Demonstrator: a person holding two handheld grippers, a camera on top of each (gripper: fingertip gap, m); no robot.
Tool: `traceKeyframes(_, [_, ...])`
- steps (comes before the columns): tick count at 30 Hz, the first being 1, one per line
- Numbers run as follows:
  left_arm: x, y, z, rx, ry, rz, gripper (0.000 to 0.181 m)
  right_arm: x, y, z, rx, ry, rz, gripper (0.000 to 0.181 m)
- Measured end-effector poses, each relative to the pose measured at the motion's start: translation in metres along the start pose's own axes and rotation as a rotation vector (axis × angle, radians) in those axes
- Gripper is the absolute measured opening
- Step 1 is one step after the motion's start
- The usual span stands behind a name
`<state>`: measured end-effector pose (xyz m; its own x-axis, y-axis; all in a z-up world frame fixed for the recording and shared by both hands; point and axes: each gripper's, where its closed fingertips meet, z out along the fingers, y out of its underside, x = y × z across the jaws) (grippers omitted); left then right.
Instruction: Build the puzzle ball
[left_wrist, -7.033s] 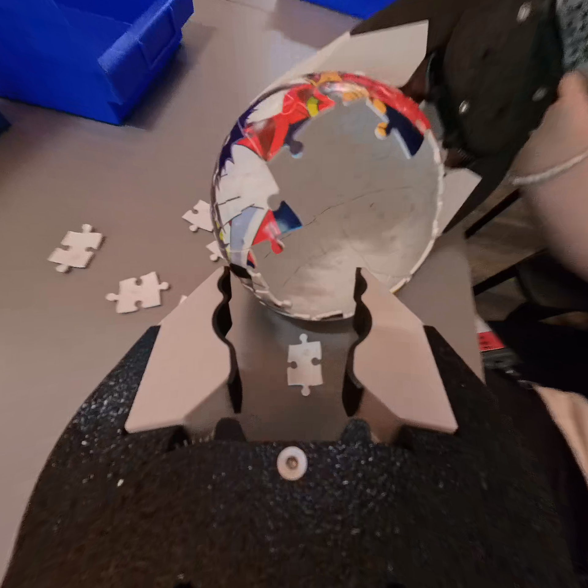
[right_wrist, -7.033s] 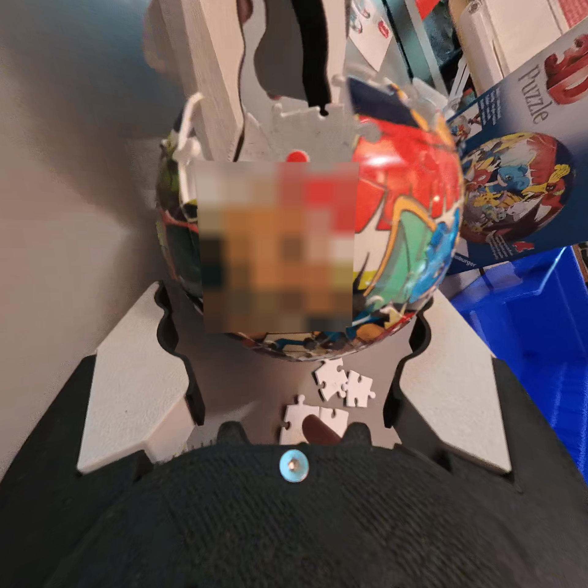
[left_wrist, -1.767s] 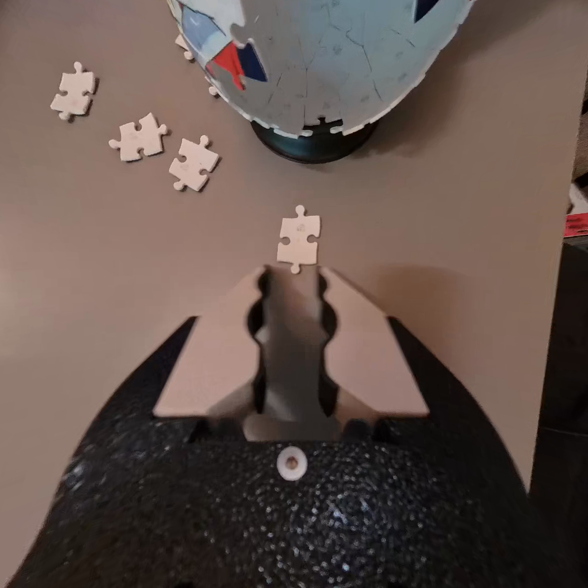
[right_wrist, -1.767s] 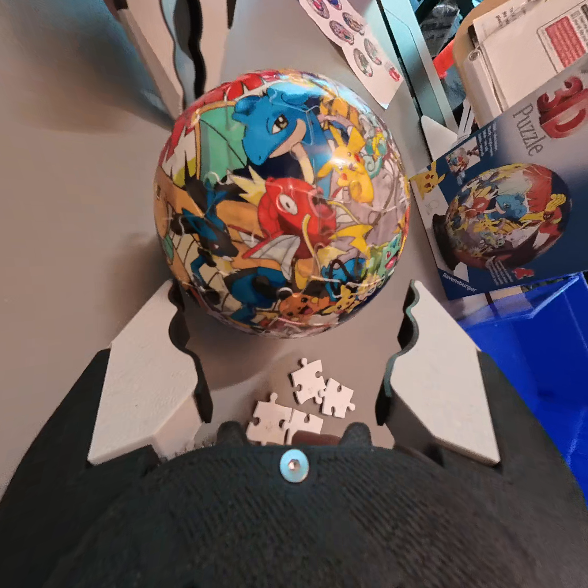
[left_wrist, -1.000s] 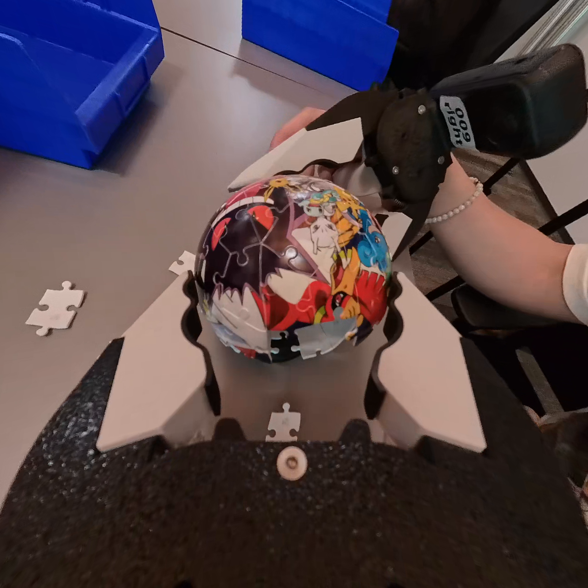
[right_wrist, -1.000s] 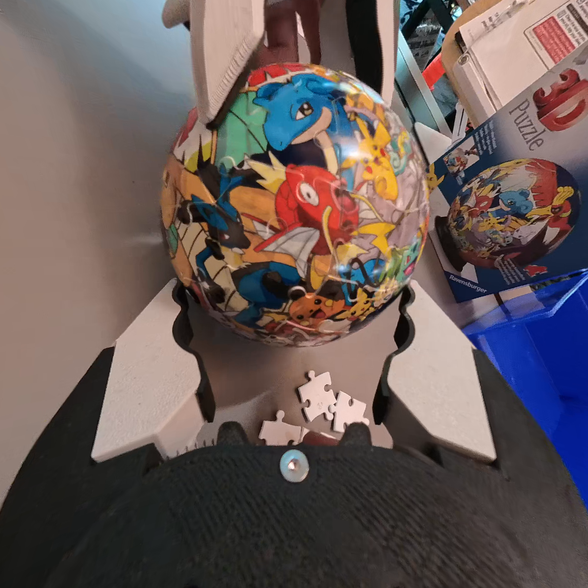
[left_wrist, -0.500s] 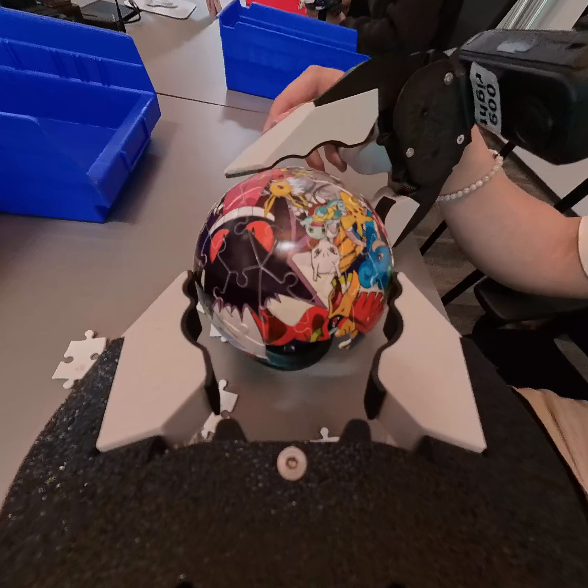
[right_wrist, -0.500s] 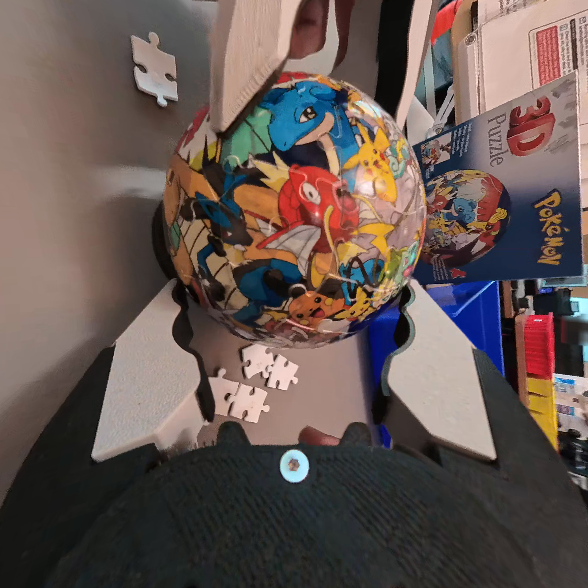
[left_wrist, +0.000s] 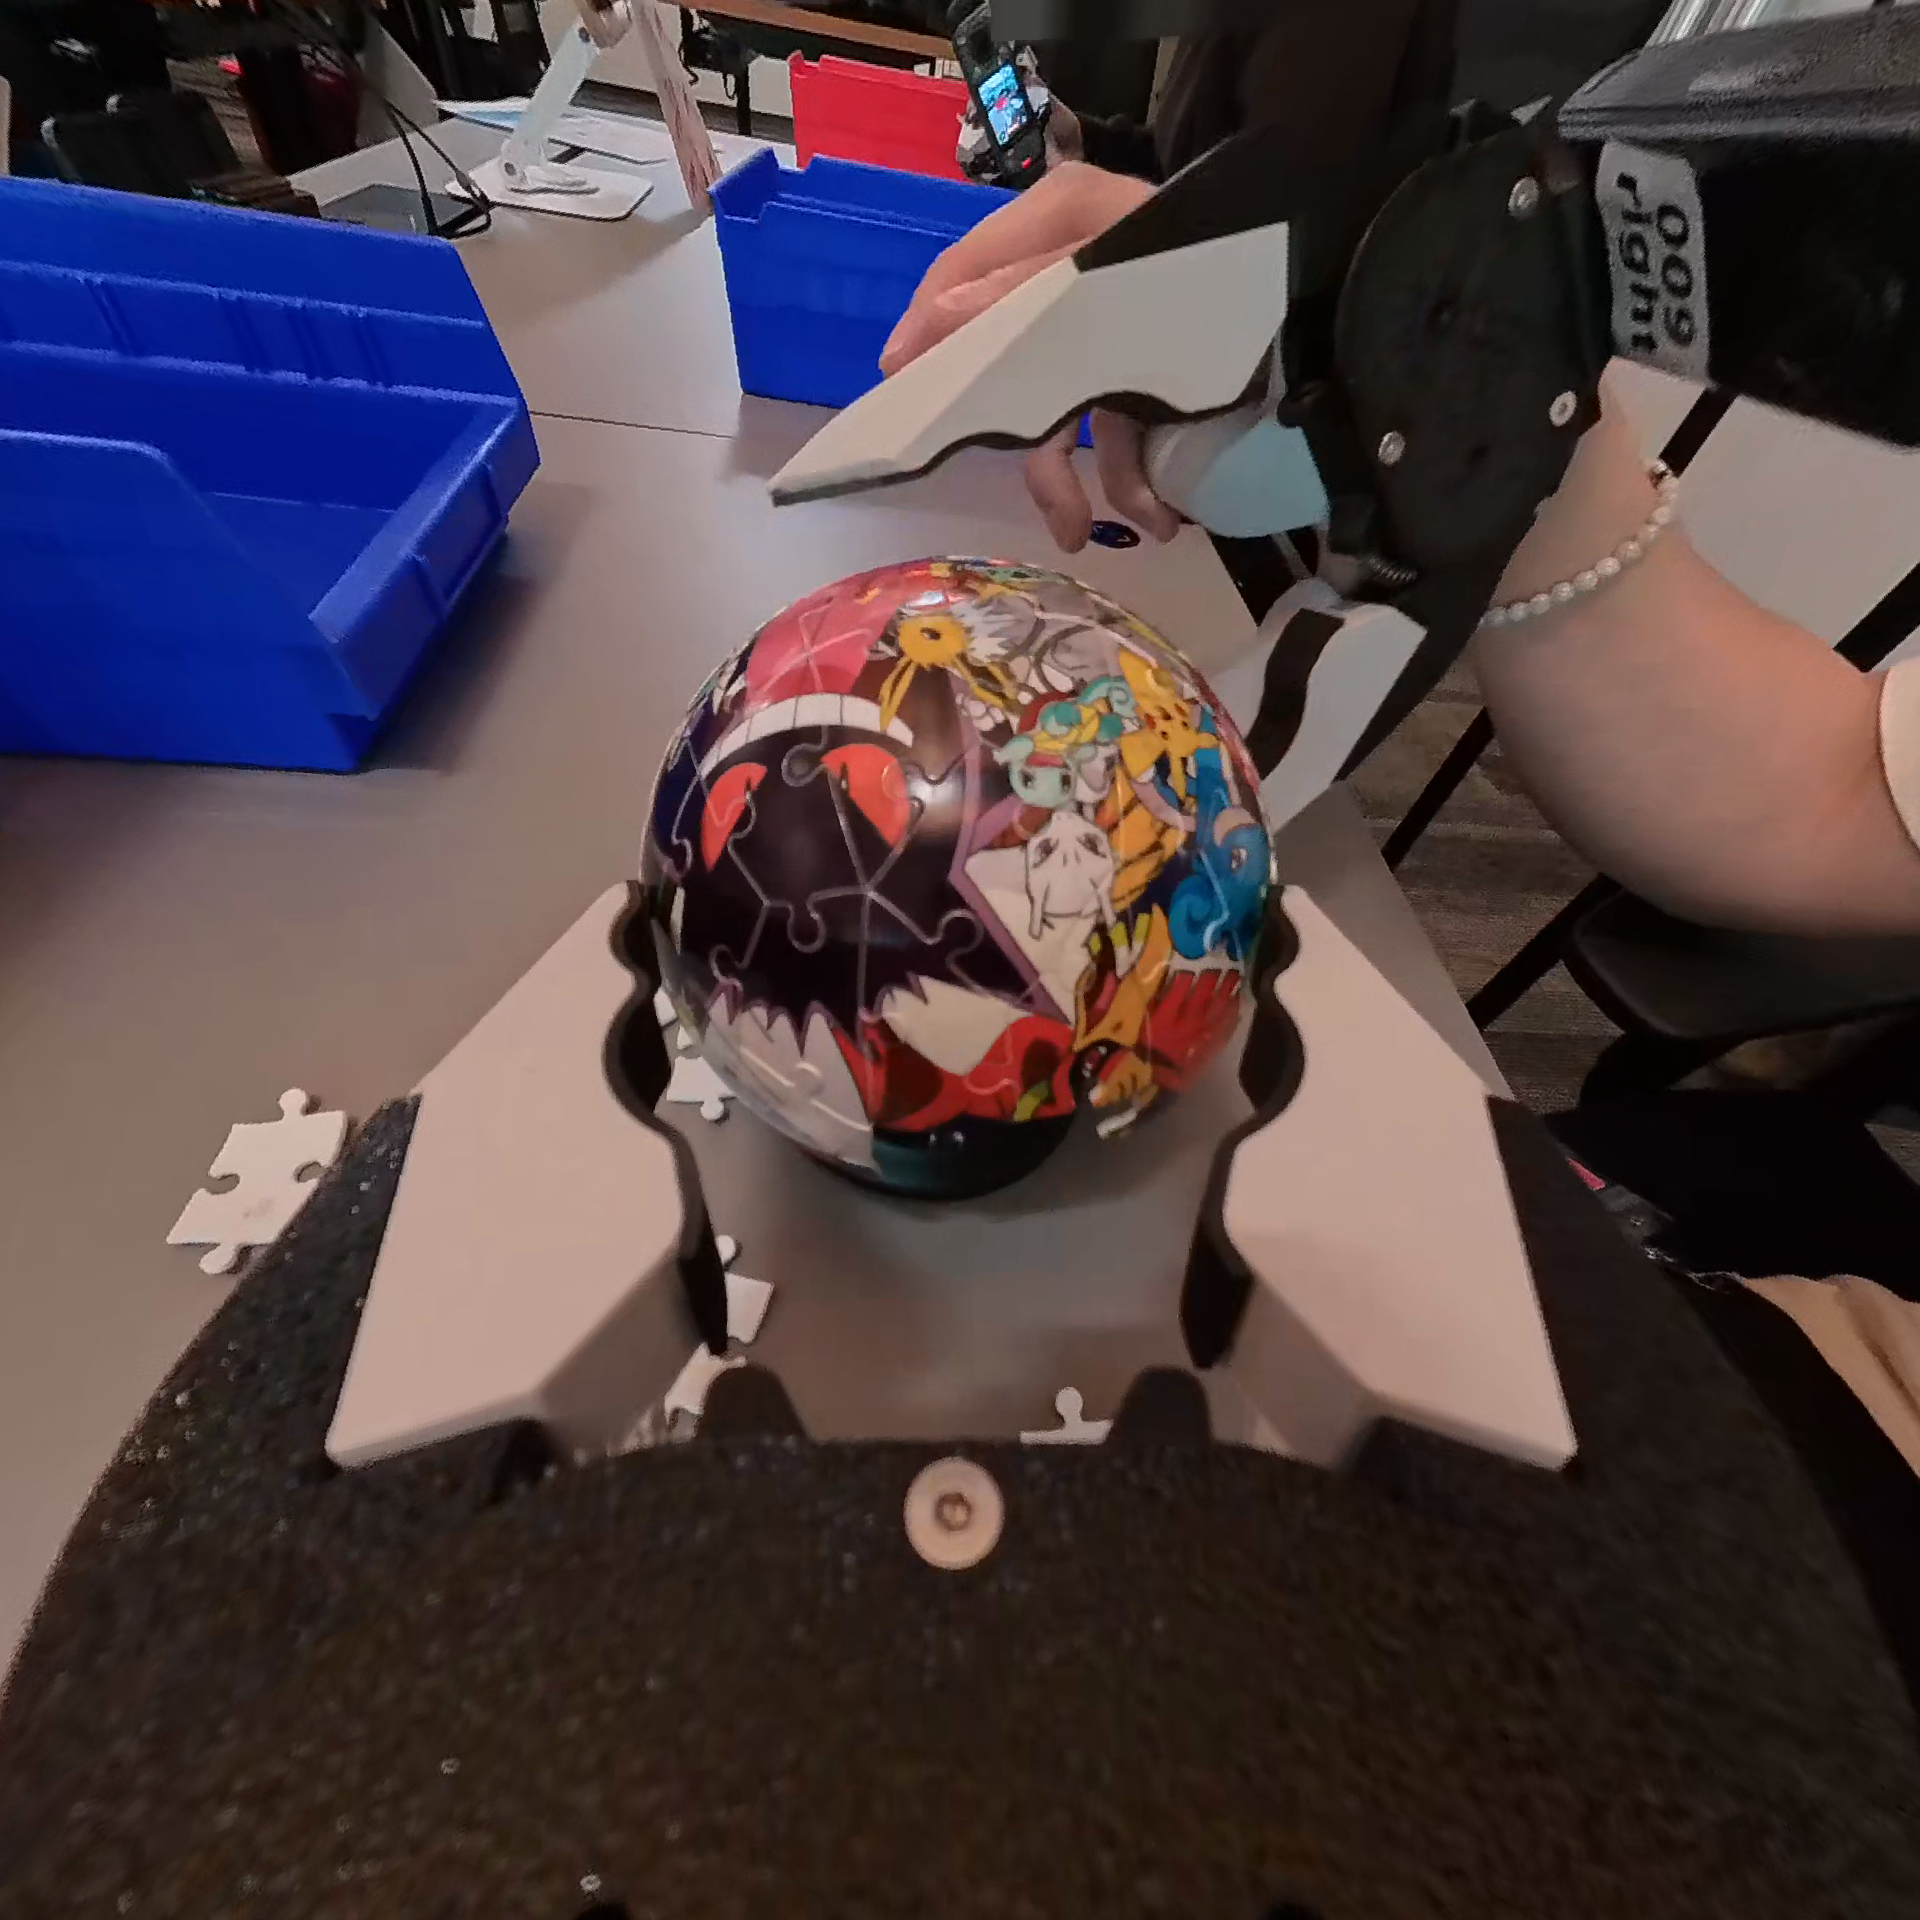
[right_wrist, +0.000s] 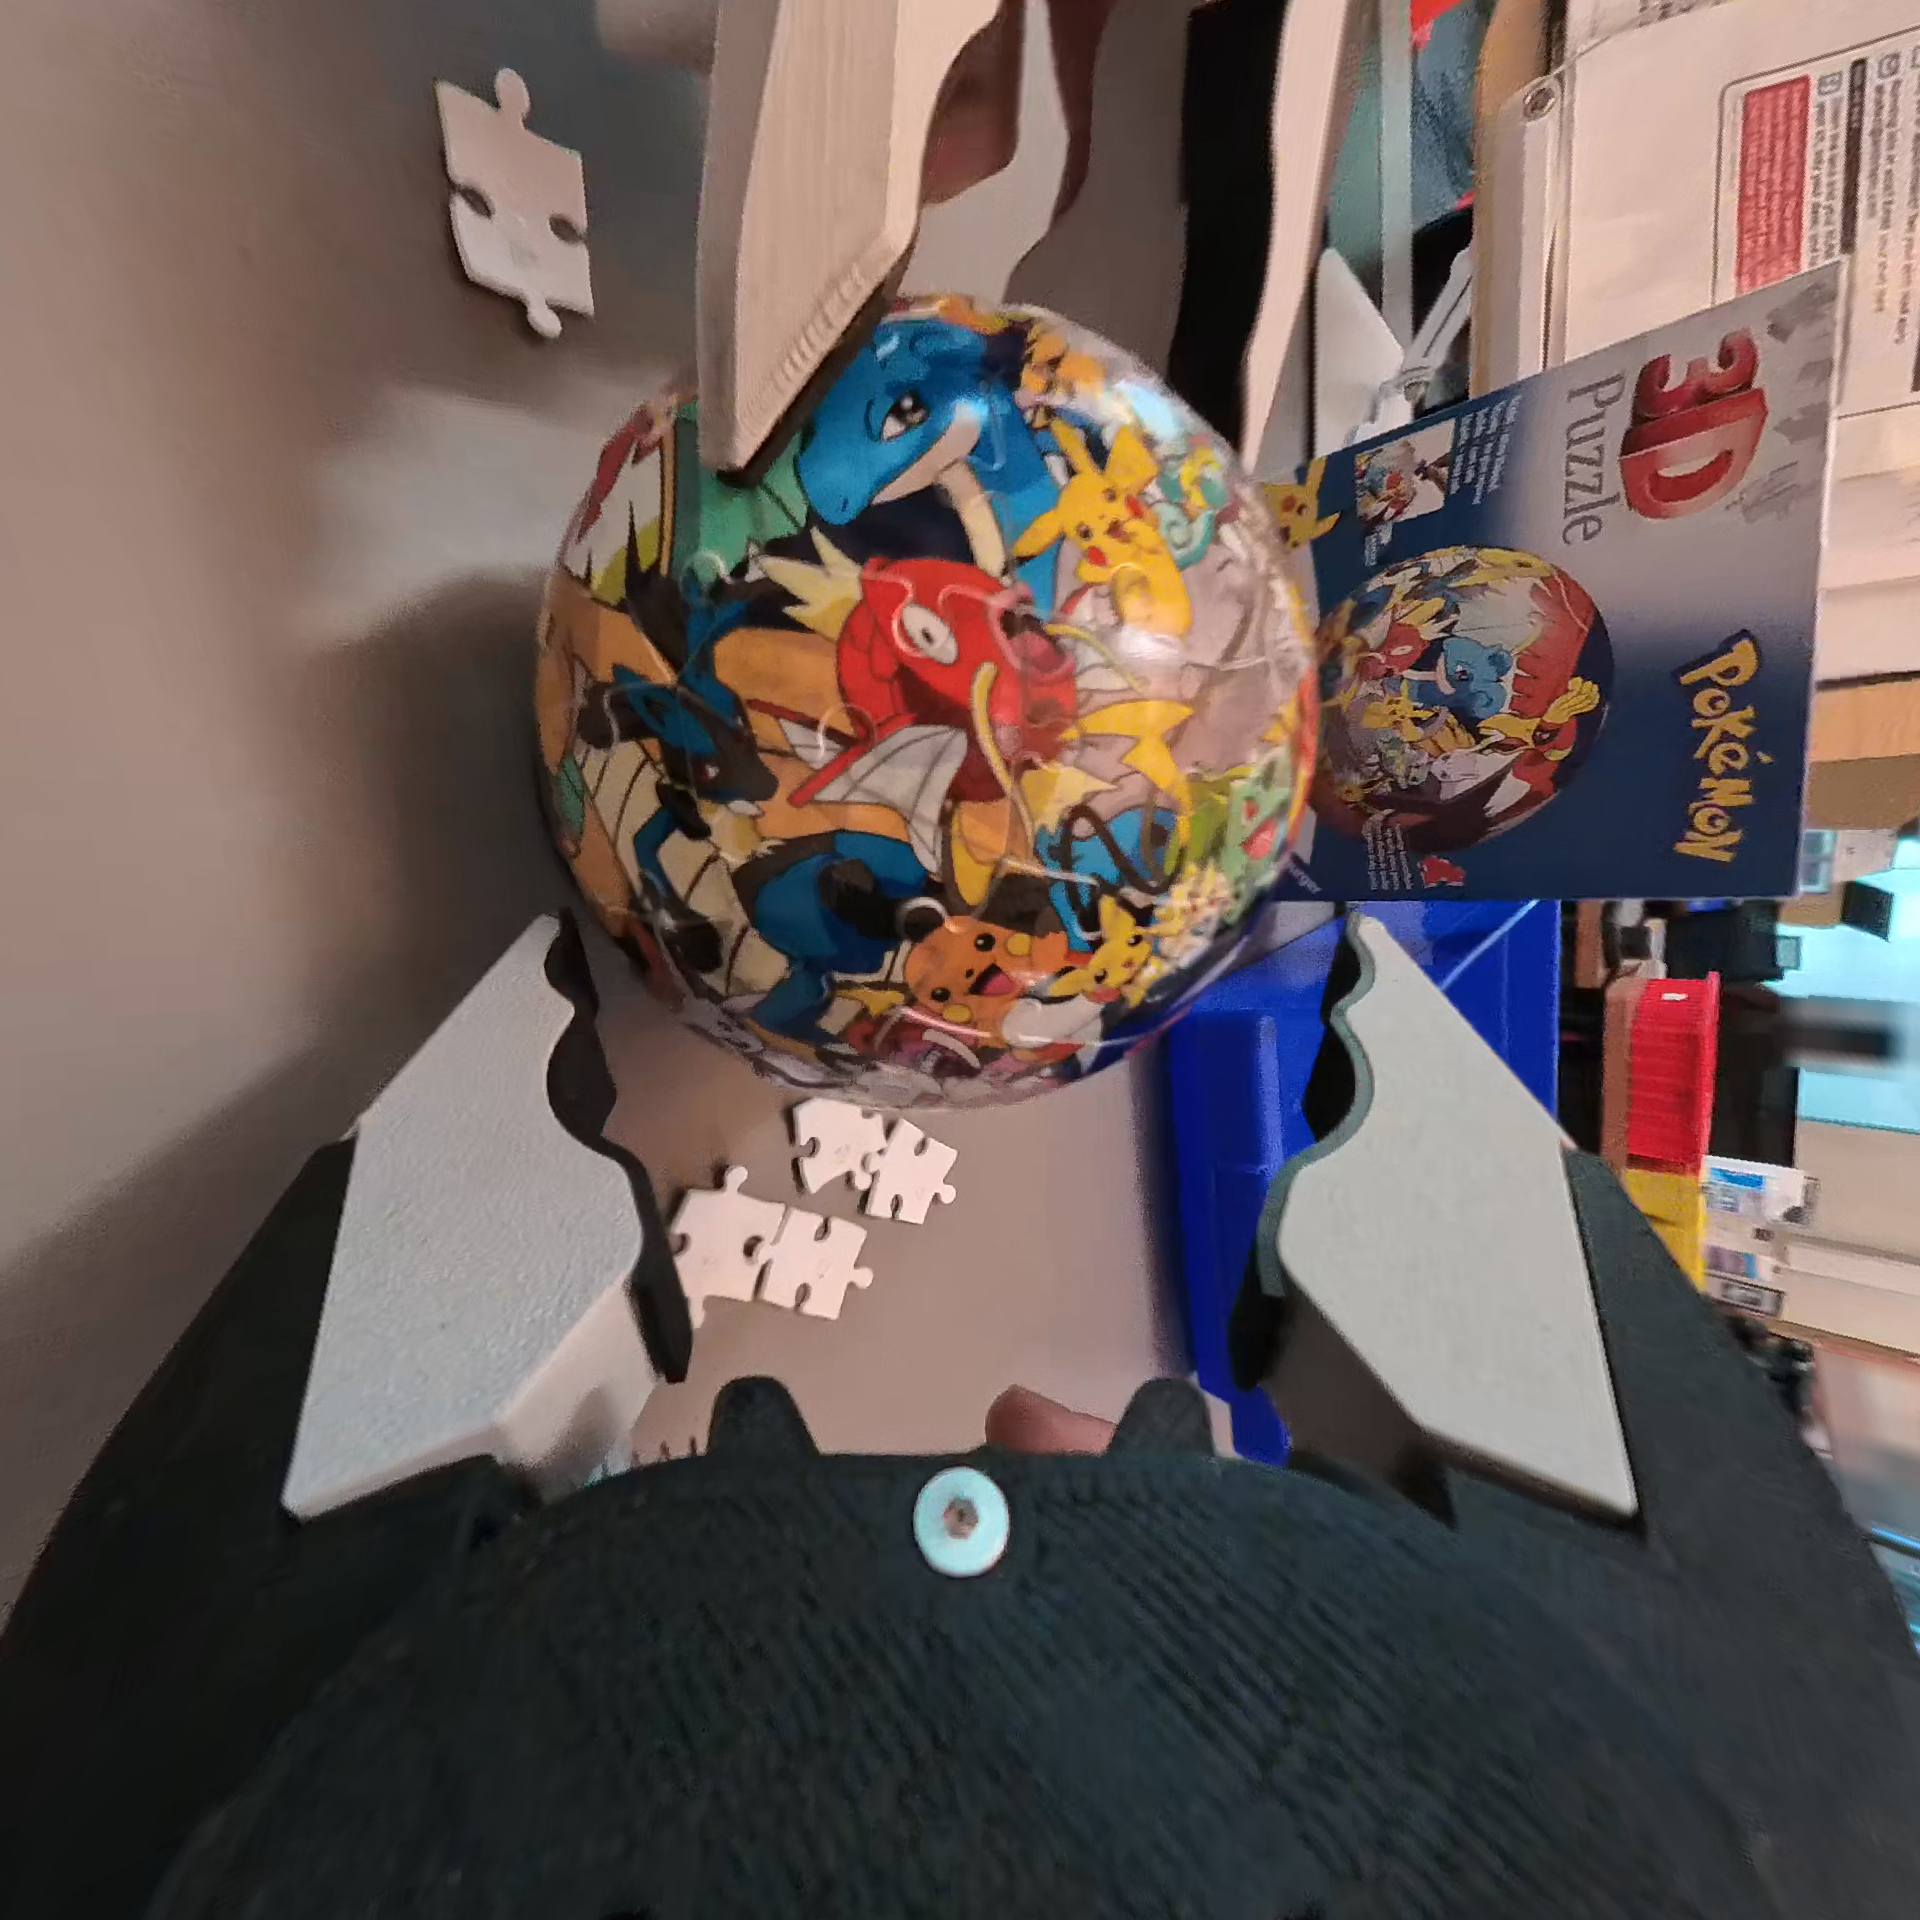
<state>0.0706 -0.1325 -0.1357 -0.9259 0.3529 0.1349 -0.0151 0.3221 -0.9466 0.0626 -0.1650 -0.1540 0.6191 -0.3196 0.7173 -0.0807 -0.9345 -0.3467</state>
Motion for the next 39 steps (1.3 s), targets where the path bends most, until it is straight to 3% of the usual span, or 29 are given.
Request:
traceKeyframes(5, [0.000,0.000,0.000,-0.007,0.006,0.007,0.111,0.000,-0.018,-0.013,0.093,-0.048,0.063,0.135])
traceKeyframes(21, [-0.002,-0.006,-0.009,0.040,0.008,0.005,0.104,-0.005,-0.022,0.008,-0.183,-0.257,-0.259,0.130])
traceKeyframes(27, [-0.006,-0.005,-0.043,0.072,-0.037,-0.008,0.099,-0.005,-0.019,0.007,-0.263,-0.263,-0.307,0.130])
traceKeyframes(30, [-0.003,0.019,-0.070,-0.028,-0.087,0.022,0.077,-0.004,-0.018,0.007,-0.278,-0.258,-0.317,0.131])
traceKeyframes(34, [0.014,0.079,-0.097,-0.322,-0.101,0.146,0.045,-0.004,-0.018,0.007,-0.295,-0.256,-0.331,0.131])
traceKeyframes(39, [0.028,0.109,-0.096,-0.454,-0.074,0.212,0.022,-0.004,-0.017,0.007,-0.321,-0.258,-0.345,0.131])
